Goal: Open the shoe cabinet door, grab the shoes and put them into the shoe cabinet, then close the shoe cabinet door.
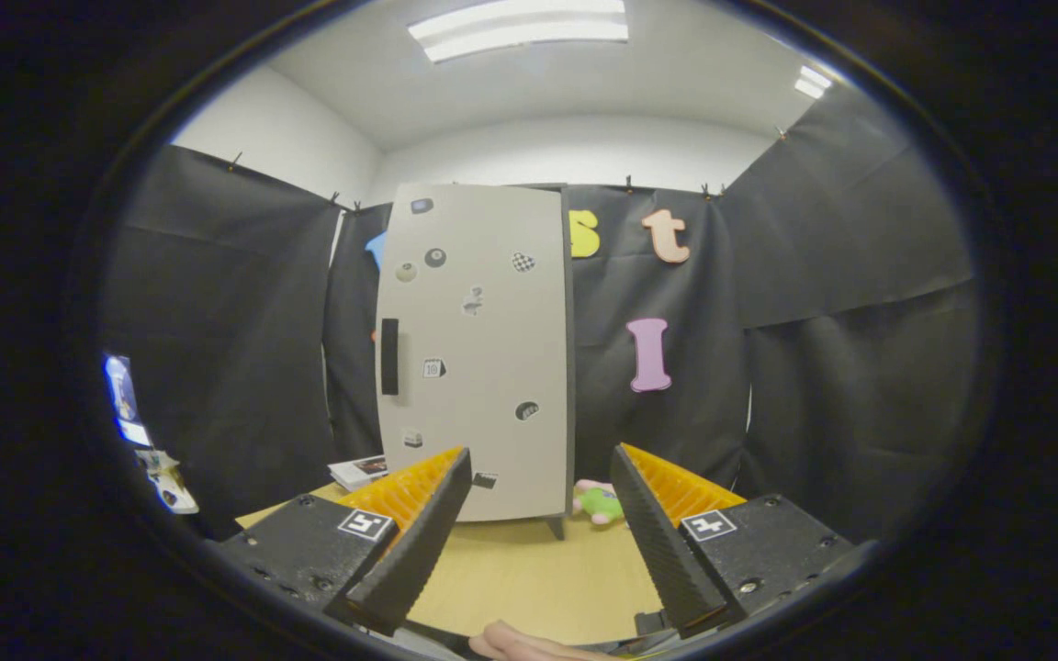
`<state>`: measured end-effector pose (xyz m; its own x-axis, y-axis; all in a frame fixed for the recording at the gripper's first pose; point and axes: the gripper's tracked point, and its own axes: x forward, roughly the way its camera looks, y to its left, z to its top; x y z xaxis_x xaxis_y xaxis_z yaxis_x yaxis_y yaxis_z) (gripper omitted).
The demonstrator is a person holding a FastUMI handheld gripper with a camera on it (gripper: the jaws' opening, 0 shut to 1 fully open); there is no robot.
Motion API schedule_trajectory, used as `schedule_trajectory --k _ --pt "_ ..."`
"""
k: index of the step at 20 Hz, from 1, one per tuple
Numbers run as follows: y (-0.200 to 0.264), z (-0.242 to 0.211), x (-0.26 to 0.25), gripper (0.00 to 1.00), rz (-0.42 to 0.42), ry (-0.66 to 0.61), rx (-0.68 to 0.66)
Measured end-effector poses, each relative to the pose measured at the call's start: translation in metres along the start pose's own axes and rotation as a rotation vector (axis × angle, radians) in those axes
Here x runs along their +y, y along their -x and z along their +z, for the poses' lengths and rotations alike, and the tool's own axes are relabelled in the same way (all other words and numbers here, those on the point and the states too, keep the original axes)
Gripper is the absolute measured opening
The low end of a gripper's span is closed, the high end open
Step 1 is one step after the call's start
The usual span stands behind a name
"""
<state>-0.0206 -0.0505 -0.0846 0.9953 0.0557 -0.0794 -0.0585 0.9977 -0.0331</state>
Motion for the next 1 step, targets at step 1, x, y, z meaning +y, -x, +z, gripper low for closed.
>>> schedule_trajectory --k 1 --pt "-0.0009 -0.0023 0.0026 0.99 0.004 0.002 0.005"
